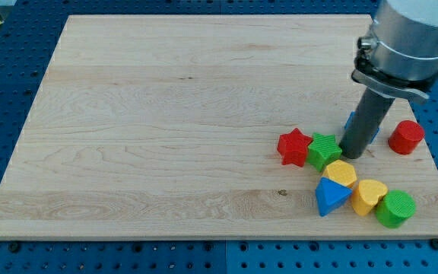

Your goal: Separate the blue cube from the group of blocks

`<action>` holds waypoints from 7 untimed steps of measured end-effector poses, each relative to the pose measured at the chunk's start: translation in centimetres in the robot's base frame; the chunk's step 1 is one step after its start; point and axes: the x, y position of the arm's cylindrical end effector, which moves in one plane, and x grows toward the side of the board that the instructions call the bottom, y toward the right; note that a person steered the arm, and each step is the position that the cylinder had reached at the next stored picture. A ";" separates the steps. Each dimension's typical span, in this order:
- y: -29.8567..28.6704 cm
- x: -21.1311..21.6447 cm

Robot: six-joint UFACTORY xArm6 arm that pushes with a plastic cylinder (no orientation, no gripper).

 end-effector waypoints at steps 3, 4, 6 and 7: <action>1.3 -3.6; 1.3 -7.4; -4.8 -9.7; -11.0 -9.7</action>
